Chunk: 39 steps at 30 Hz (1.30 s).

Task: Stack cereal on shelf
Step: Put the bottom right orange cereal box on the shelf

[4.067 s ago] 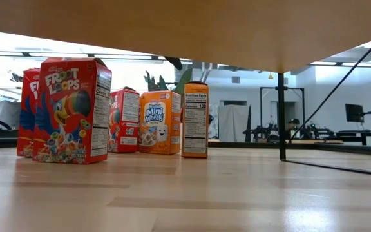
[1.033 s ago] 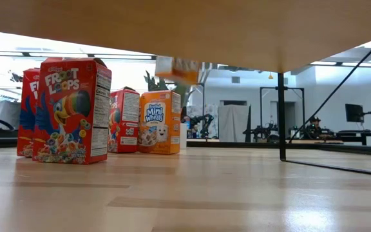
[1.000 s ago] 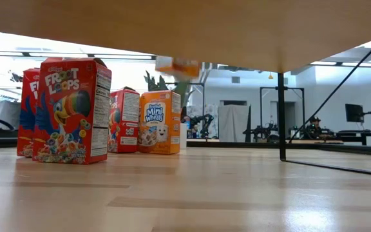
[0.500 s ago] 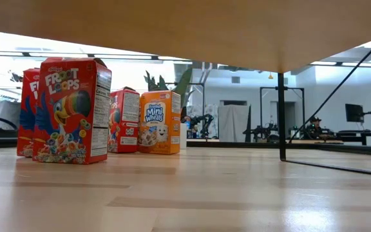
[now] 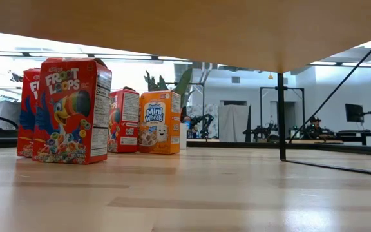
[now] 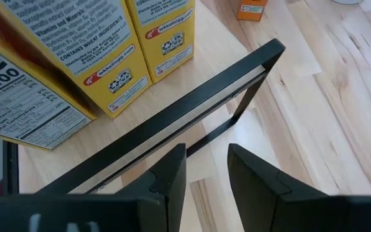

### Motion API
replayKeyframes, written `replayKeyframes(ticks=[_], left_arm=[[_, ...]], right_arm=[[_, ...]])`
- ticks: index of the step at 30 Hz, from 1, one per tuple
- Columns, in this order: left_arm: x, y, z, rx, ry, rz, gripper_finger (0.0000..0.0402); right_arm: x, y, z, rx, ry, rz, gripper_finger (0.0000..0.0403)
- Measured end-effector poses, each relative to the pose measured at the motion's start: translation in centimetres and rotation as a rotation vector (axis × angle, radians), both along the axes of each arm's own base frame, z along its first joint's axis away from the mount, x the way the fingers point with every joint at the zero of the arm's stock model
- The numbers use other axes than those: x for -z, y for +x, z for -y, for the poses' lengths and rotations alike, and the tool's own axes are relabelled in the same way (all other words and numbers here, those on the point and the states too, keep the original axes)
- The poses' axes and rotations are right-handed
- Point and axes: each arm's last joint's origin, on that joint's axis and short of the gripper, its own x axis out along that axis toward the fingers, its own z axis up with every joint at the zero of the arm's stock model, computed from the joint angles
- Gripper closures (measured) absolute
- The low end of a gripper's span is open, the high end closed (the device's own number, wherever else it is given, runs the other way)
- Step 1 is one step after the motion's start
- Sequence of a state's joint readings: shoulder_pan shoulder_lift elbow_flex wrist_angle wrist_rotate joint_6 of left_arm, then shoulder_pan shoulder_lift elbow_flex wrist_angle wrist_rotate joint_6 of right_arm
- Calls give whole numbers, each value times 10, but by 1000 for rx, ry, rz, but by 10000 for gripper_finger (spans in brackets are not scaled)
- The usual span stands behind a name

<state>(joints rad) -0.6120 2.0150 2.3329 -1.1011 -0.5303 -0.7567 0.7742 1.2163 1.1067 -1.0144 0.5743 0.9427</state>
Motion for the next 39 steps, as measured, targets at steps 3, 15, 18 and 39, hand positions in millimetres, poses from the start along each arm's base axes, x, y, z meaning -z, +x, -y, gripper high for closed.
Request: replayKeyframes(ticks=[3,15,18,39], left_arm=[[19,11,10,-32,40,-15,251],[30,28,20,-112,-44,62,251],[28,29,22,-93,-38,83,251],[42,33,31,-66,15,59,251]], right_arm=[[-1,0,0,0,7,7,268],[0,-1,-2,-27,21,-18,260],[0,-1,-2,-27,21,-18,258],[0,-1,-2,-27,21,-18,257]])
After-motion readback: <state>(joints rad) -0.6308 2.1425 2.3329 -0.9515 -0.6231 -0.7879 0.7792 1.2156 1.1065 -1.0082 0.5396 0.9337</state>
